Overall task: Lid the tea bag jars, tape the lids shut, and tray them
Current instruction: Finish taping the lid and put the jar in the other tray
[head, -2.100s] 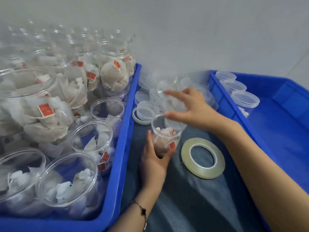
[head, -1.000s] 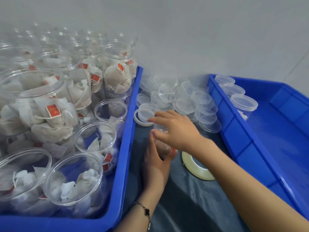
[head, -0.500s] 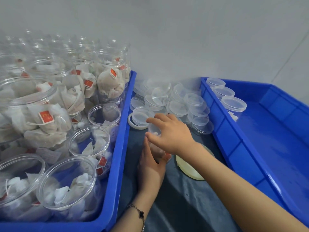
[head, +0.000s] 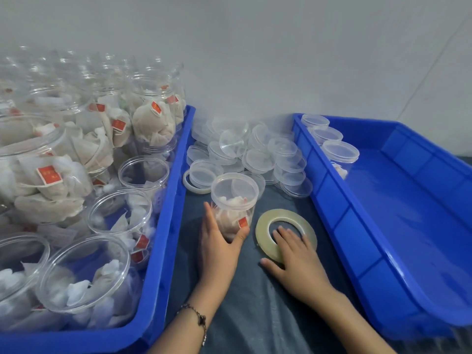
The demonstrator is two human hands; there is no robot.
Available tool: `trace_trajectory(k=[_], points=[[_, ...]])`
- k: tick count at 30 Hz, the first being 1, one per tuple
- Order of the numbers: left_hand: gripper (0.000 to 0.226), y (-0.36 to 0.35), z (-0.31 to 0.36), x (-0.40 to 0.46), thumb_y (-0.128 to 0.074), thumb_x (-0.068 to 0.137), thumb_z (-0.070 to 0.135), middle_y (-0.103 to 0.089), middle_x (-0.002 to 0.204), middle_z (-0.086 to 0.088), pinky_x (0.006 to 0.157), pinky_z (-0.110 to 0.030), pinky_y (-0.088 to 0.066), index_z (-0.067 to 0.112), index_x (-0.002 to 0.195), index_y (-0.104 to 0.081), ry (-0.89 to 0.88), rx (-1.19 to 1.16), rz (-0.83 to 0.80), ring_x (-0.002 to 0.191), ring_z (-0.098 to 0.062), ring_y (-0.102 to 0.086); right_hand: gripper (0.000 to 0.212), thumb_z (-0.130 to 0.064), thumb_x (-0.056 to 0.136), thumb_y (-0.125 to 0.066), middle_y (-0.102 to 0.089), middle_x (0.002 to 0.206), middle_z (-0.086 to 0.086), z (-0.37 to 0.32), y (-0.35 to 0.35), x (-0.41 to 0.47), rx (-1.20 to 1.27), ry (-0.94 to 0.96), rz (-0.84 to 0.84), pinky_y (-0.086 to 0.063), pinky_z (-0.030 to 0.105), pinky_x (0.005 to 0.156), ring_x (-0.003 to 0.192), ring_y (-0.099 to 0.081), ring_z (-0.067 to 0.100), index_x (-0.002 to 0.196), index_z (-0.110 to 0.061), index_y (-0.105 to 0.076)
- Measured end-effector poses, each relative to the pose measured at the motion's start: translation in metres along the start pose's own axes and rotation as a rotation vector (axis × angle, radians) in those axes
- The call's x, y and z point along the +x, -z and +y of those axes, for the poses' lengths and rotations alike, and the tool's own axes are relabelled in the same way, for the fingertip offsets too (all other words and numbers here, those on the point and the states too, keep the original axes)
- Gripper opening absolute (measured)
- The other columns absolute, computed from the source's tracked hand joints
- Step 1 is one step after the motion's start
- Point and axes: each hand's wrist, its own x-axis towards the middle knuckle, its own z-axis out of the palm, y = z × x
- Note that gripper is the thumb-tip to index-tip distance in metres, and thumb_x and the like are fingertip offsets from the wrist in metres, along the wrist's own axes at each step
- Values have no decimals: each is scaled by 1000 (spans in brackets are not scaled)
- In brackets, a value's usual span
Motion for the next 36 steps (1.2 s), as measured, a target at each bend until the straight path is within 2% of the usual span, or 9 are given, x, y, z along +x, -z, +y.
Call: trace_trajectory(k=[2,4,6,9,14,20,26,32,36], points=[[98,5,7,-5,-78,70,41,-37,143,-22,105,-41,-31,1,144,-28,-80,119,173,129,-34,-38,66,-60,92,-32,-19,155,-8,-7,-1,-4,-19,22,72,5,30,115,144,-10,9,147,-24,-24],[63,4,8,-16,-77,73,33,-59,112,-20,85,-43,-46,0,121,-54,-364,174,309,101,-31,-55,54,-52,94,-41,-42,144,-5,-12,2,-8,-15,53,139,-6,33,117,137,-31,11,137,-19,-44],[31,3,11,-28,-64,82,28,-65,96,-6,71,-37,-51,8,105,-62,-509,172,116,84,-20,-58,34,-40,88,-60,-67,108,0,-13,5,-14,24,111,276,-30,39,111,106,-61,16,106,-12,-64],[33,-2,8,-34,-64,87,28,-66,107,3,79,-27,-47,14,117,-64,-340,141,-195,85,-16,-62,27,-39,82,-63,-67,74,-4,-14,9,-24,94,149,427,-51,31,86,71,-64,14,80,-13,-67],[10,-2,9,-34,-72,81,22,-67,85,3,68,-32,-49,13,85,-70,-224,8,-138,67,-12,-59,37,-47,81,-50,-66,73,-5,-17,14,-29,105,135,429,-48,24,61,64,-62,14,77,-15,-67],[15,-1,9,-35,-69,82,13,-62,69,-5,55,-30,-40,7,71,-61,-528,224,-119,61,-25,-61,38,-48,82,-50,-65,72,-6,-17,14,-30,92,117,427,-48,25,57,61,-61,13,78,-15,-67],[31,14,13,-28,-87,58,16,-55,56,2,31,-24,-37,14,58,-55,-754,509,-113,47,-14,-57,37,-41,57,-85,-59,50,-5,-21,17,-28,33,157,395,-39,18,47,44,-56,15,78,-15,-69],[30,26,8,-25,-83,53,13,-50,51,-2,31,-20,-32,13,55,-53,-795,572,-12,40,-16,-52,68,-78,74,-33,-66,79,-5,-16,32,-25,-56,149,82,-38,29,60,78,-64,15,127,-35,-31],[24,37,3,-12,-53,82,18,-48,53,-3,33,-22,-33,10,59,-53,-805,539,179,38,-16,-47,69,-86,67,-13,-60,75,-4,-20,46,-30,-39,200,-21,-36,33,60,76,-59,20,89,-28,-44]])
